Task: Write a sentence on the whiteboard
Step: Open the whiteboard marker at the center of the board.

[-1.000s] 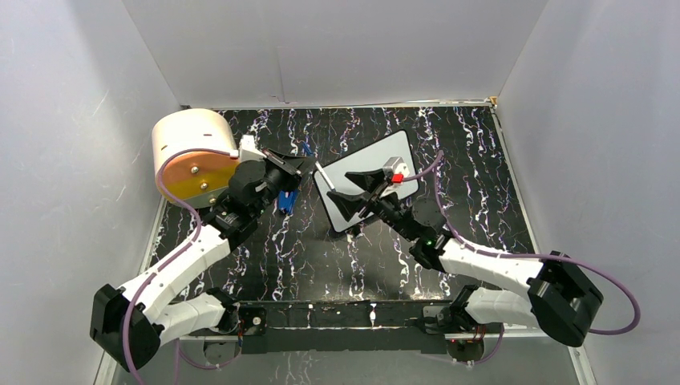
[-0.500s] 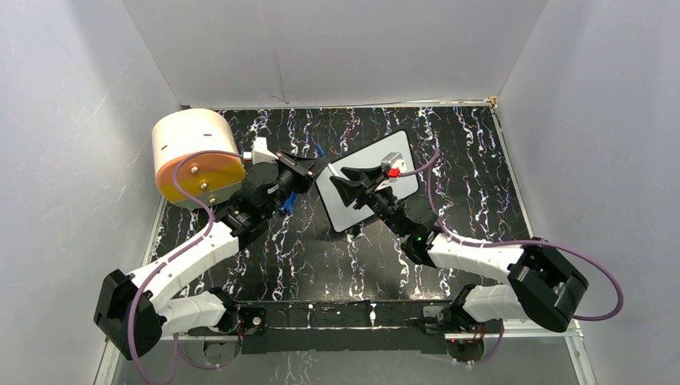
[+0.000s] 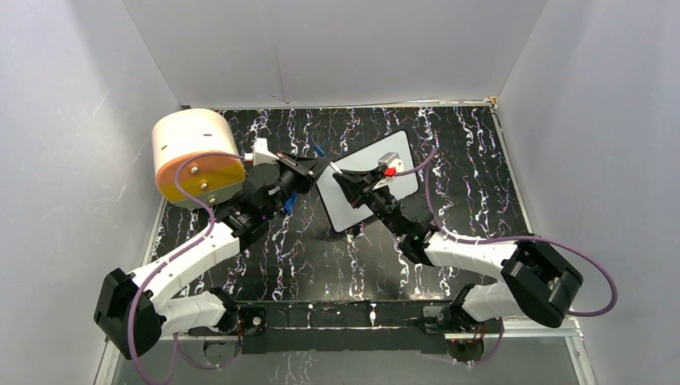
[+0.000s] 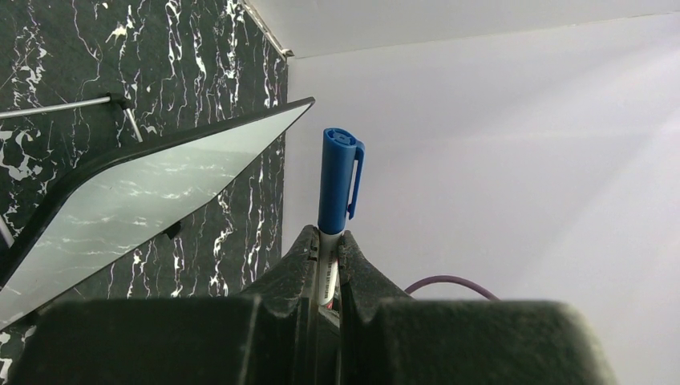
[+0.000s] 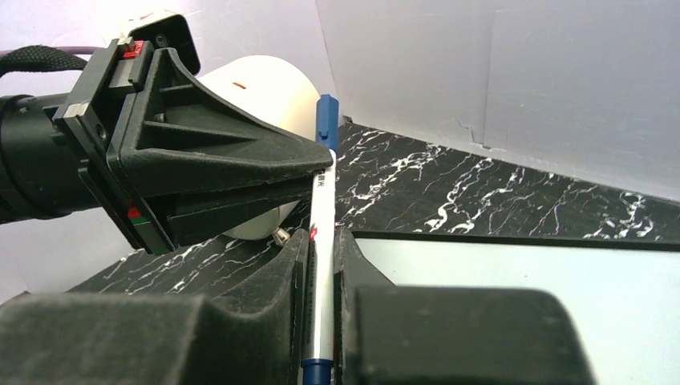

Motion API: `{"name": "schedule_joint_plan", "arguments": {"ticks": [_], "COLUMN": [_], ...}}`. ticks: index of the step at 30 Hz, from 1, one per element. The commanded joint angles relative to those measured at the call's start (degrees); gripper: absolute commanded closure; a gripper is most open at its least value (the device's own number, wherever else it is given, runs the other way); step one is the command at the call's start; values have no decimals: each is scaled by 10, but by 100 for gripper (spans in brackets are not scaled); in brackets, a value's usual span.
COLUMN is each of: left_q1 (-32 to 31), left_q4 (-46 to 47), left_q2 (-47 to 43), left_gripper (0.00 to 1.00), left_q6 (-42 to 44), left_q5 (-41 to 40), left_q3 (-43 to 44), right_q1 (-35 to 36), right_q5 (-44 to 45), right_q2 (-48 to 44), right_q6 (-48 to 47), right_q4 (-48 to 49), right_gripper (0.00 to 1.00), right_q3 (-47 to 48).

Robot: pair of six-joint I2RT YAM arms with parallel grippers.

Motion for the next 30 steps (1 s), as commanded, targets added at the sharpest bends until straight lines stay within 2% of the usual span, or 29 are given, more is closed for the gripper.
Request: {"name": "schedule_joint_plan", "arguments": {"ticks": [1,2,5,7,10,12,16,19,23,30], "left_q1": [-6,-6,-6,-6,-6,-6,-6,-6,-6,-6], "left_q4": [17,14,3,-9,-36,-59,-106,-151,-179,-257], "left_q2": [0,0,-6,-13,-28,-39,-56,-62,-76,-99], "left_gripper": [100,100,100,91,66,58,48,41,36,31], "left_q6": [-5,-4,11,38,105,178,302,403,537,743], "left_q5": [-6,-6,-10,-13,-29,-45,-58,-41,19,121], "left_q3": [-2,-3,-6,-4,3,10,24,41,50,75], "right_q1": [2,2,2,3,2,3,0,-9,-28,-99], "right_q5": [-1,-4,-12,-19,-36,-43,-50,-70,-115,-234], "right_q2": [-6,-9,-22,-35,-58,-73,-103,-123,-141,-175], "right_q6": [-9,-10,-17,-24,-27,-30,-46,-61,-86,-132], "right_q4": [44,44,34,10,-71,-110,-225,-309,-416,-528], "right_gripper": [96,100,100,100,100,100,100,100,100,100], "right_q3": [22,21,16,15,33,38,62,81,105,118]}}
